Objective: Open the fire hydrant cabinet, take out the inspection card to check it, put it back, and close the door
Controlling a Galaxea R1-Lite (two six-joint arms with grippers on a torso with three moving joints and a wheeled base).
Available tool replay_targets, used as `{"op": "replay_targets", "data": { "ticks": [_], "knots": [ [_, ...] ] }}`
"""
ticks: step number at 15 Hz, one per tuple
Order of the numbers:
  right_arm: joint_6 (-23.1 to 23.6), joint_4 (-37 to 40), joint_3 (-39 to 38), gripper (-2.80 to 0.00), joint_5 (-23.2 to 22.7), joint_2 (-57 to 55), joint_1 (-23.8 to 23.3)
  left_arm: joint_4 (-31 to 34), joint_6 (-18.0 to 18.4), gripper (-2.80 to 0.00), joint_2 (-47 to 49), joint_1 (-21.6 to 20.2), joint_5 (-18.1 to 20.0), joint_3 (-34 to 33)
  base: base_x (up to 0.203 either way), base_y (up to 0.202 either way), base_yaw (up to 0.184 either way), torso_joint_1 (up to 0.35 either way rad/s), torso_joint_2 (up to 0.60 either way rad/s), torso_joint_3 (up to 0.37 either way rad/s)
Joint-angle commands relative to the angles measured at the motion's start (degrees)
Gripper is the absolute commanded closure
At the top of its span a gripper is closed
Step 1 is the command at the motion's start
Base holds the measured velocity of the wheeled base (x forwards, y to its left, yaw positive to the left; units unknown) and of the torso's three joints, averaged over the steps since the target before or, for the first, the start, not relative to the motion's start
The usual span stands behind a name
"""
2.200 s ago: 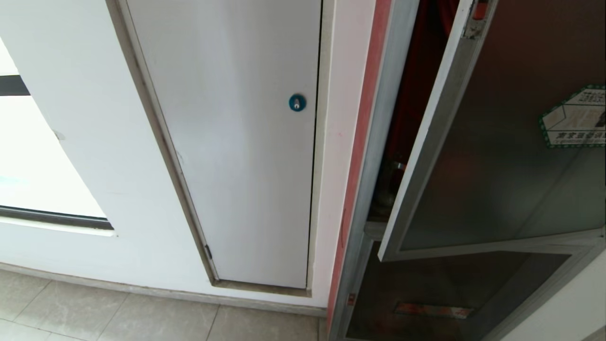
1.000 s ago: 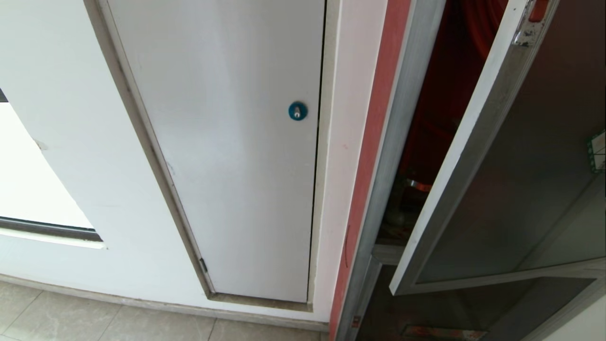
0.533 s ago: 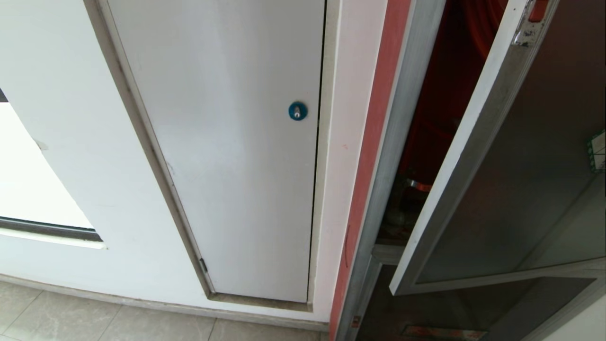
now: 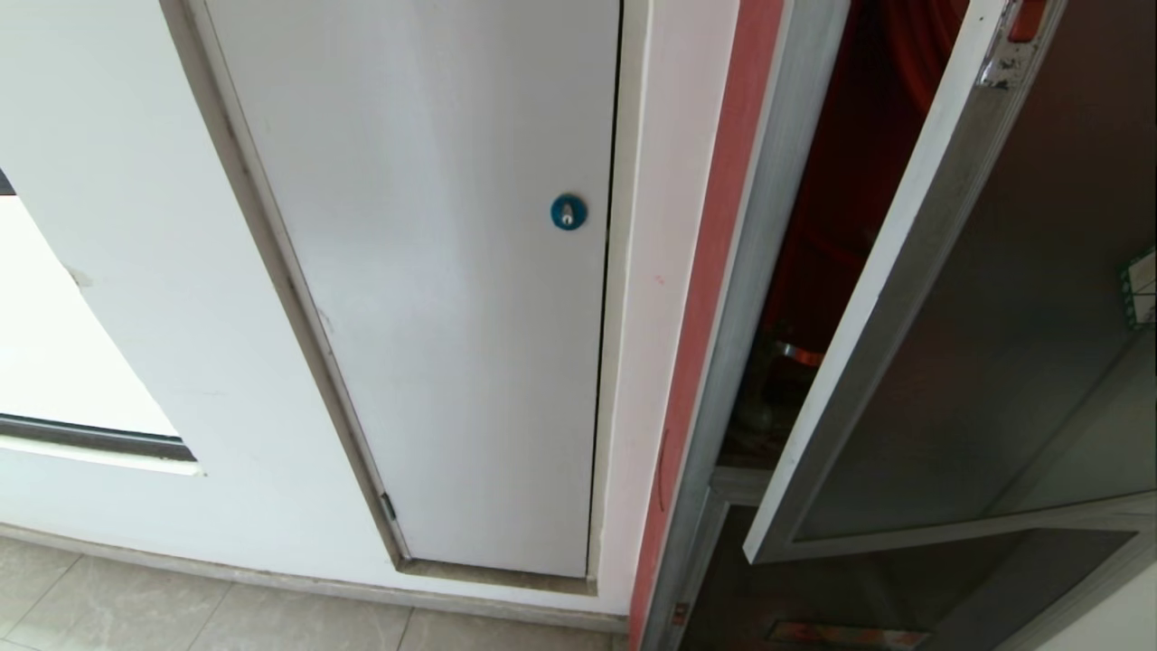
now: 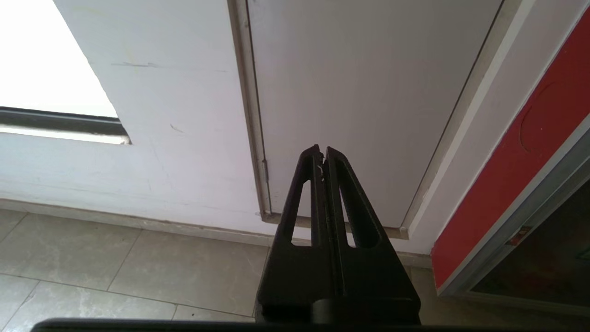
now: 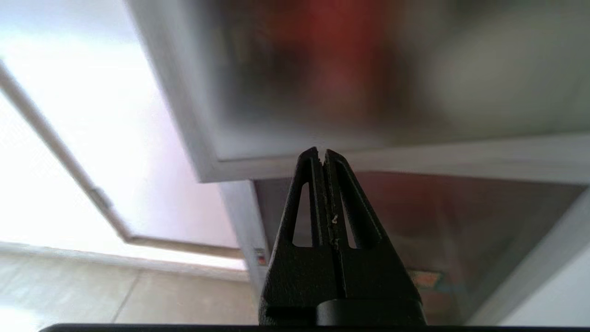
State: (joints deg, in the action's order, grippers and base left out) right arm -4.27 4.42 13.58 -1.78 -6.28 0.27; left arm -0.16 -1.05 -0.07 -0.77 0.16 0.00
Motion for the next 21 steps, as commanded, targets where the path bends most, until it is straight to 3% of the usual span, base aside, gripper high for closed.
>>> {"op": "replay_targets", "data": {
  "ticks": [1,4,8,14,21],
  "knots": [
    [-0.14,0.17,7.00,0.00,-4.85,-10.64,0.07,-0.02,-0.01,0.00,0.07,-0.02,0.02,0.00,0.000,0.000,0.000,0.000,0.00,0.000],
    [-0.16,0.23,14.38,0.00,-15.59,-21.49,0.08,-0.02,-0.01,0.00,0.07,-0.02,0.02,0.00,0.000,0.000,0.000,0.000,0.00,0.000],
    [-0.21,-4.69,19.89,0.00,-25.37,-34.48,0.20,-0.02,-0.01,0.00,0.07,-0.02,0.02,-0.08,0.000,0.000,0.000,0.000,0.00,0.000],
    [-0.24,-7.38,25.90,0.00,-42.65,-43.96,0.40,-0.02,-0.01,0.00,0.07,-0.02,0.02,0.00,0.000,0.000,0.000,0.000,0.00,0.000],
    [-0.39,-7.66,35.15,0.00,-43.66,-55.81,0.52,-0.02,-0.01,0.00,0.07,-0.02,0.02,-0.09,0.000,0.000,0.000,0.000,0.00,0.000]
  ]
}}
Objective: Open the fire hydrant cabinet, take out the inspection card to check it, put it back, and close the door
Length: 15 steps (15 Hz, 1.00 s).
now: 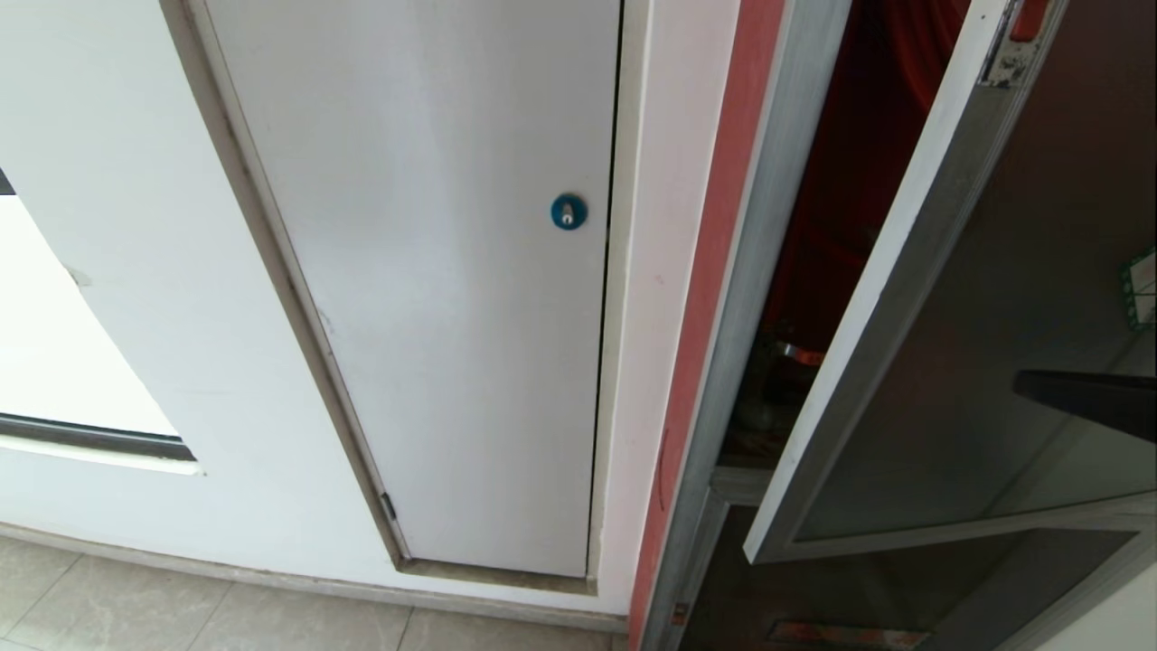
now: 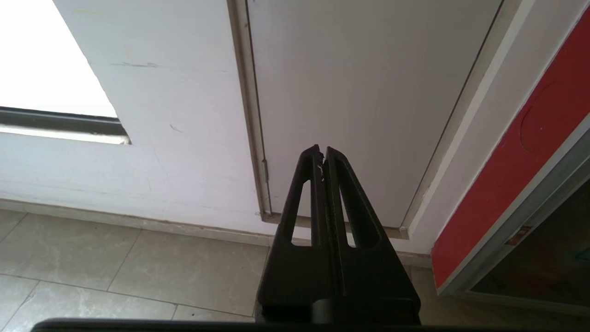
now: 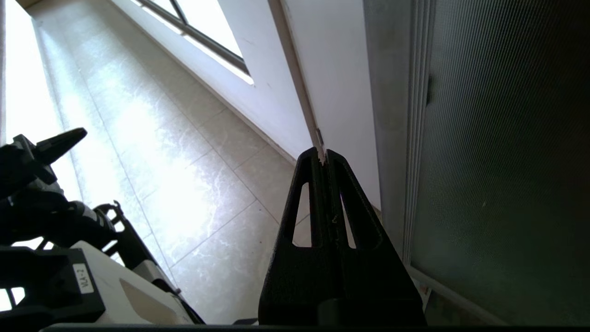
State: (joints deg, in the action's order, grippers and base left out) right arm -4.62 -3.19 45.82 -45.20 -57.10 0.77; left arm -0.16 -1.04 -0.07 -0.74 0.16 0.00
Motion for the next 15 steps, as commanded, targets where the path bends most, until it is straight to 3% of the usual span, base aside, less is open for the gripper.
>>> {"op": "replay_targets", "data": {
  "ticks": [1,6,15],
  "knots": [
    [-0.04,-0.05,4.65,0.00,-0.22,-6.57,0.06,-0.02,-0.02,0.00,0.07,-0.05,0.01,-0.04,0.000,0.000,0.000,0.000,0.00,0.000],
    [0.01,-0.06,11.14,0.00,0.60,-11.75,2.52,-0.02,-0.02,0.00,0.07,-0.05,0.01,-0.09,0.000,0.000,0.000,0.000,0.00,0.000],
    [-0.13,-7.69,17.36,0.00,10.61,-21.27,5.60,-0.02,-0.02,0.00,0.07,-0.05,0.01,-0.09,0.000,0.000,0.000,0.000,0.00,0.000]
  ]
}}
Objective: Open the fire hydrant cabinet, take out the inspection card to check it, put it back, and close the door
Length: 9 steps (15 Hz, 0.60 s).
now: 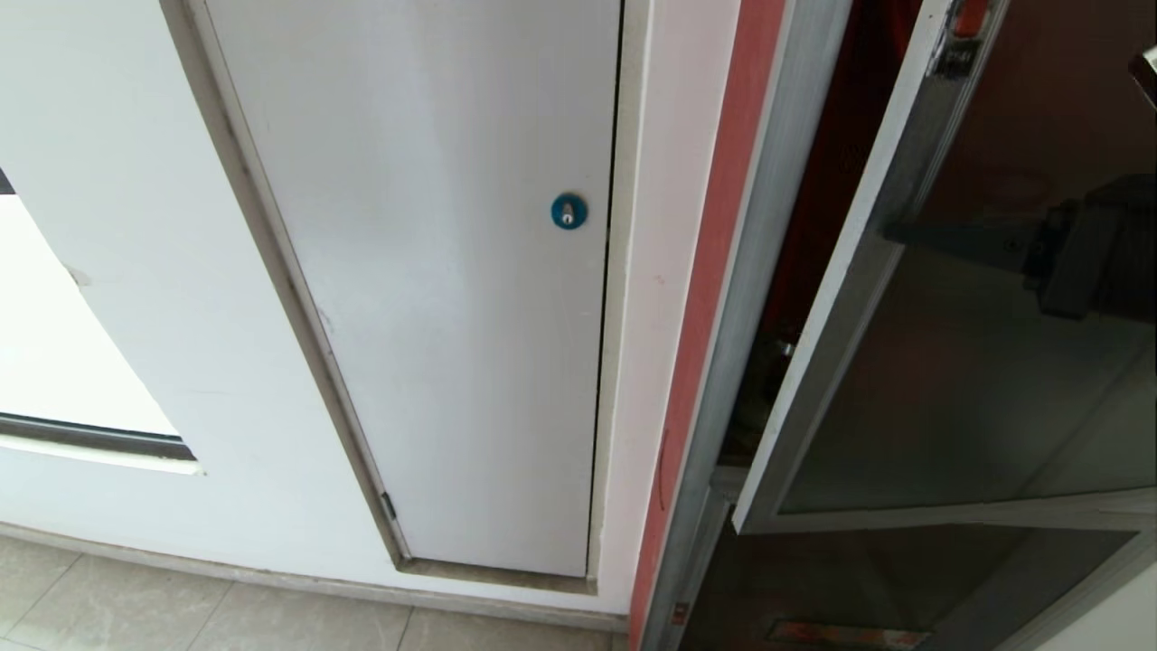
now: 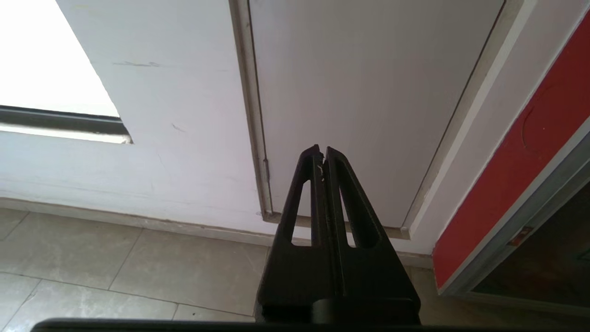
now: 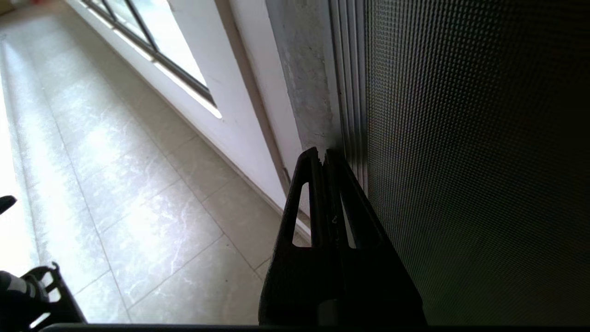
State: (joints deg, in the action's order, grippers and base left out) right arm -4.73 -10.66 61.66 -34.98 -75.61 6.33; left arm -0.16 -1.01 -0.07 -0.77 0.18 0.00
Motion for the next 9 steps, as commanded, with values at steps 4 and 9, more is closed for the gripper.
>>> {"op": "replay_targets", "data": {
  "ticks": [4,9],
  "knots": [
    [0.07,-0.38,5.98,0.00,2.98,-7.77,0.03,-0.02,-0.04,0.00,0.07,-0.02,-0.01,-0.04,0.000,0.000,0.000,0.000,0.00,0.000],
    [0.07,-0.50,11.09,0.00,5.84,-13.27,0.09,-0.02,-0.04,0.00,0.07,-0.02,-0.01,0.00,0.000,0.000,0.000,0.000,0.00,0.000]
  ]
}}
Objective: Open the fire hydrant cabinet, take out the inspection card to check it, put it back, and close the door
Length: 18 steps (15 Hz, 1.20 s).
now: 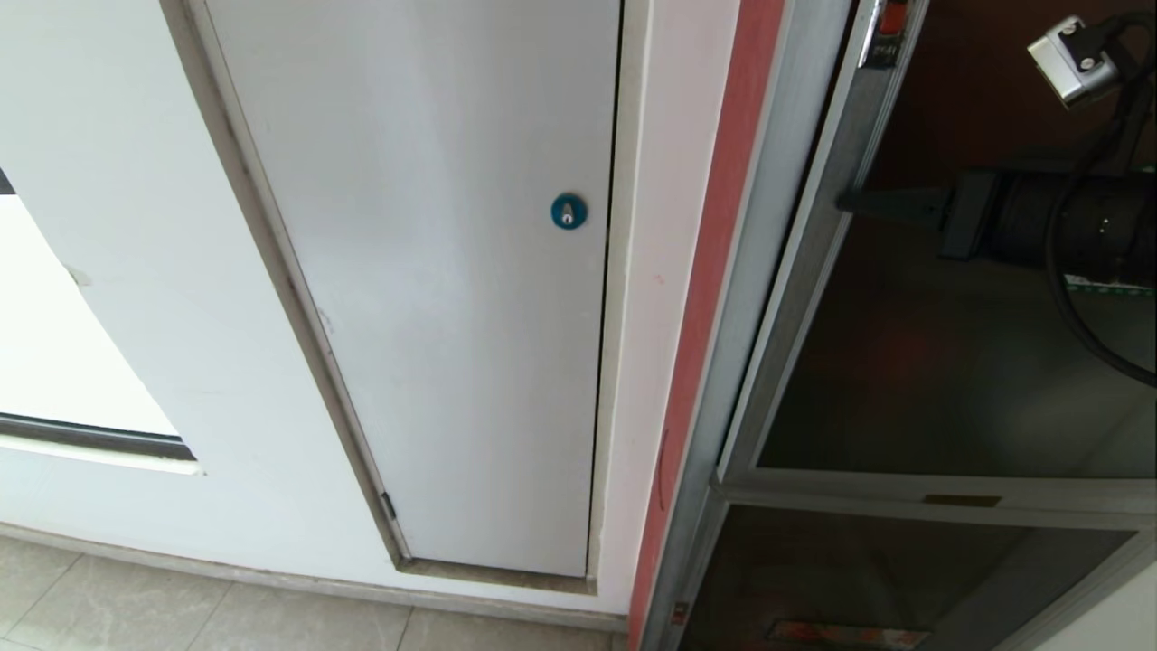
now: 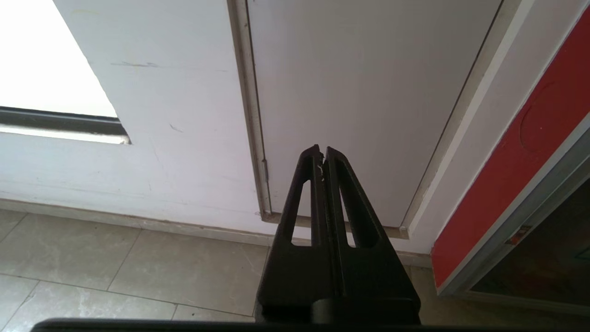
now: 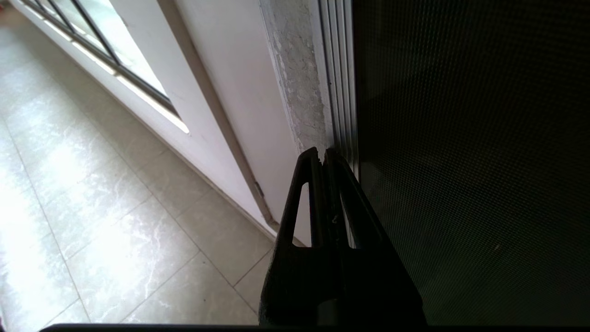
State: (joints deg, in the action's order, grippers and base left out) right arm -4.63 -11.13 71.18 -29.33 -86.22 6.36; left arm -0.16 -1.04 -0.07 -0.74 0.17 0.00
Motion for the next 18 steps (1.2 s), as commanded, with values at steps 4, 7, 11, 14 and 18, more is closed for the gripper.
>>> {"op": "replay_targets", "data": {
  "ticks": [4,7,11,14,18],
  "knots": [
    [0.06,0.01,4.96,0.00,2.20,-5.50,0.11,-0.02,-0.02,0.00,0.07,-0.05,0.00,-0.07,0.000,0.000,0.000,0.000,0.00,0.000],
    [0.06,-0.03,6.34,0.00,4.69,-6.78,0.75,-0.02,-0.02,0.00,0.07,-0.05,0.00,-0.02,0.000,0.000,0.000,0.000,0.00,0.000],
    [0.06,0.06,6.96,0.00,5.95,-6.89,0.84,-0.02,-0.02,0.00,0.07,-0.05,0.00,0.00,0.000,0.000,0.000,0.000,0.00,0.000],
    [-0.02,0.22,5.99,0.00,5.95,-5.26,0.84,-0.02,-0.02,0.00,0.07,-0.05,0.00,0.00,0.000,0.000,0.000,0.000,0.00,0.000],
    [-0.19,0.14,2.31,0.00,5.88,-1.63,0.84,-0.02,-0.02,0.00,0.07,-0.05,0.00,0.00,0.000,0.000,0.000,0.000,0.00,0.000]
  ]
}}
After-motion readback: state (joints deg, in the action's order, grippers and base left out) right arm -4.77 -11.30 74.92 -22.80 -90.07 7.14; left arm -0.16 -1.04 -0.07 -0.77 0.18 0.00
